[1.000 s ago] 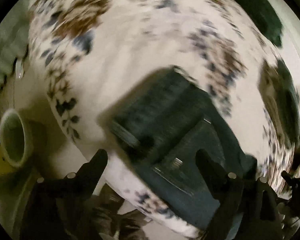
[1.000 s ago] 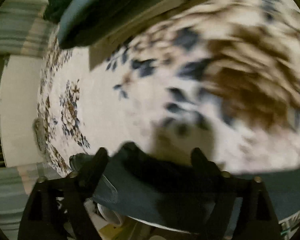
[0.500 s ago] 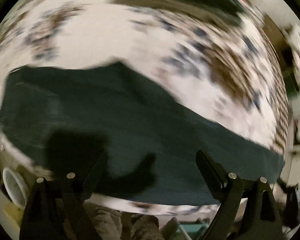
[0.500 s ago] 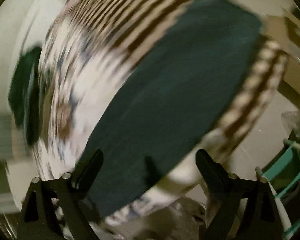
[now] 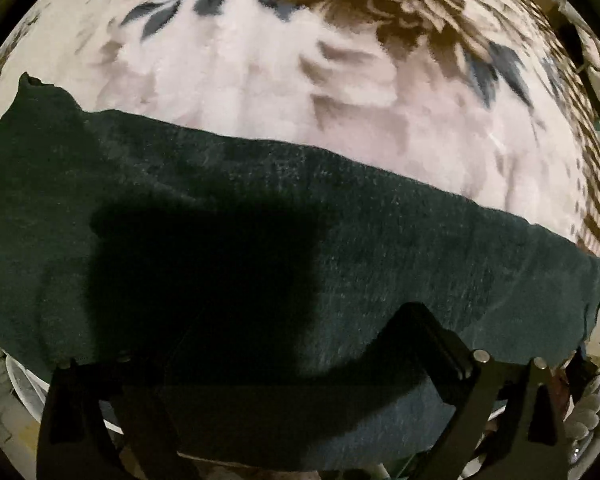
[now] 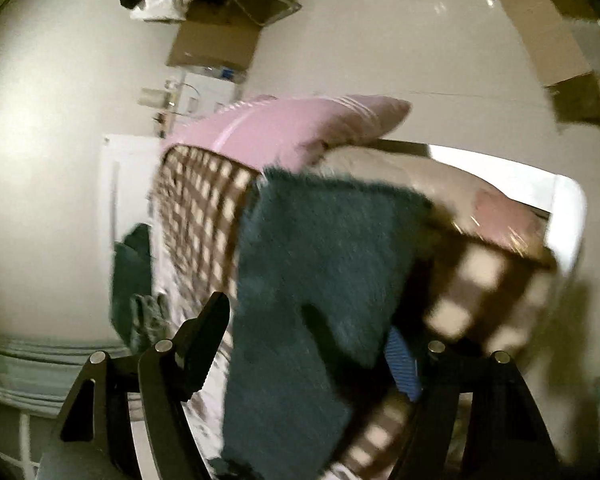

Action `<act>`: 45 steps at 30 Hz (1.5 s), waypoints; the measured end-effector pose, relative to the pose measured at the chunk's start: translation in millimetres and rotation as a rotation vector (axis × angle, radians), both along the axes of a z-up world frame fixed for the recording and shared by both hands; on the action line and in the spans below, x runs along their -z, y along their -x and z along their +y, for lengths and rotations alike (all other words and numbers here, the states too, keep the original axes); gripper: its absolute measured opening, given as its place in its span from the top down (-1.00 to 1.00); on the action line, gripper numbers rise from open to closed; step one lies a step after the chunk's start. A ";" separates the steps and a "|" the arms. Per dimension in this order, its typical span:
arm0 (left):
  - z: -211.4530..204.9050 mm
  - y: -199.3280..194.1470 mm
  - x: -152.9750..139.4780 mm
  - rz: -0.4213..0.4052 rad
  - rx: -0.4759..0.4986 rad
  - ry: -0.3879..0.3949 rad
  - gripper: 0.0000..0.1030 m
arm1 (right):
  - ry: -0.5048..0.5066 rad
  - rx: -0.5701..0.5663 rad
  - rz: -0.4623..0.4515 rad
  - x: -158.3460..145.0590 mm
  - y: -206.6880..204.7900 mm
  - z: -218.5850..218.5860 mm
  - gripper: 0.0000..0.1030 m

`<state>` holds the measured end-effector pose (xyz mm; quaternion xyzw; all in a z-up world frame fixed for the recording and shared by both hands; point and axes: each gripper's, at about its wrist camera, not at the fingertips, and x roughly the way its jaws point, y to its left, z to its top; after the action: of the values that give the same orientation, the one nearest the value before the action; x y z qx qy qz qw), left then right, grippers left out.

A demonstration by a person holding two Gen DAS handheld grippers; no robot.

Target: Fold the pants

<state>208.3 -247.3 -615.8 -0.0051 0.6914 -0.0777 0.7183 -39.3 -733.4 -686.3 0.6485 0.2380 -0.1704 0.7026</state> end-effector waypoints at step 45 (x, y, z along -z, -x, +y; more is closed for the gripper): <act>68.6 13.8 -92.8 -0.175 -0.084 -0.077 -1.00 | 0.468 -0.443 0.127 -180.8 -127.6 258.2 0.87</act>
<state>194.5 -178.8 -523.0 0.0002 0.6276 -0.0213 0.7782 88.3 -475.2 -505.5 0.3898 0.3713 -0.1036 0.8363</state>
